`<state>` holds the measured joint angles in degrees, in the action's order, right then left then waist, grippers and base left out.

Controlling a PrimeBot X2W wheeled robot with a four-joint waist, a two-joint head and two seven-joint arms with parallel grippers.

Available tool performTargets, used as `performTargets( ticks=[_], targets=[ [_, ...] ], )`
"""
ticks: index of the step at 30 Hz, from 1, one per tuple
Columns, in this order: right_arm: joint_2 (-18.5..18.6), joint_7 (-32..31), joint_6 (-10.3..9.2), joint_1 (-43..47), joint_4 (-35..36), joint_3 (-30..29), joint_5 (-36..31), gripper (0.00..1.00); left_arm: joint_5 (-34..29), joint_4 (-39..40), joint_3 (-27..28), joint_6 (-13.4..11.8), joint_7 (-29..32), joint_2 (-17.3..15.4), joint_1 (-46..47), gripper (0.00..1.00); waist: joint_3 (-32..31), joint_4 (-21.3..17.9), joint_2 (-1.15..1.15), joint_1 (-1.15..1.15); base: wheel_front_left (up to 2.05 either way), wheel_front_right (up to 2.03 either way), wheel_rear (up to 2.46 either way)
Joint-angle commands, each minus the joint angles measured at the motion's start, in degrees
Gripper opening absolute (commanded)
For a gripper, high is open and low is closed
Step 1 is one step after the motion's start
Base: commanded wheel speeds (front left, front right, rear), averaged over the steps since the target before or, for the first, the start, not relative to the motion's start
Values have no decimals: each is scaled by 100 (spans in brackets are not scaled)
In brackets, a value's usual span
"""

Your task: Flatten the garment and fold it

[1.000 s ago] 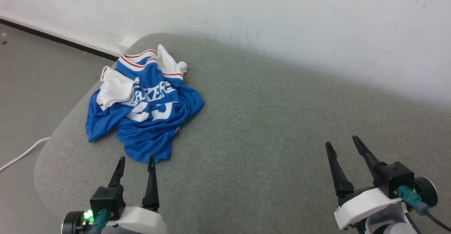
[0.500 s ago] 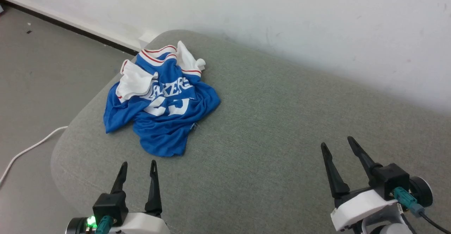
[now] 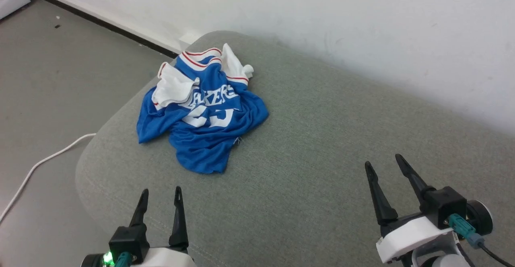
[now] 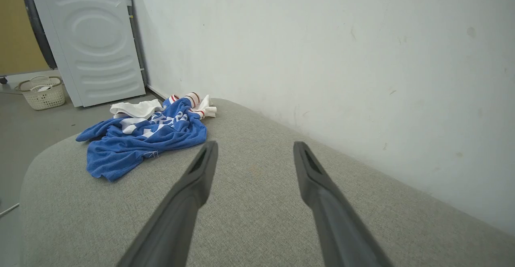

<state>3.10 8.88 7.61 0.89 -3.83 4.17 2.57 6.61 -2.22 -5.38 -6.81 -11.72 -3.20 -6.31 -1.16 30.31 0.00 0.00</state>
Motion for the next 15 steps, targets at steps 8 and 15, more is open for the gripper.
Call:
performTargets(
  ticks=[8,15],
  targets=[
    [-19,102,-11,-70,-7,71,-3,100,88,-49,-49,-110,-150,7,-158,100,2,240,0,0,0,0,0],
    [-21,139,-11,-75,-31,93,12,100,126,-79,-95,-157,-222,3,-188,100,-1,402,0,0,0,0,0]
  ],
)
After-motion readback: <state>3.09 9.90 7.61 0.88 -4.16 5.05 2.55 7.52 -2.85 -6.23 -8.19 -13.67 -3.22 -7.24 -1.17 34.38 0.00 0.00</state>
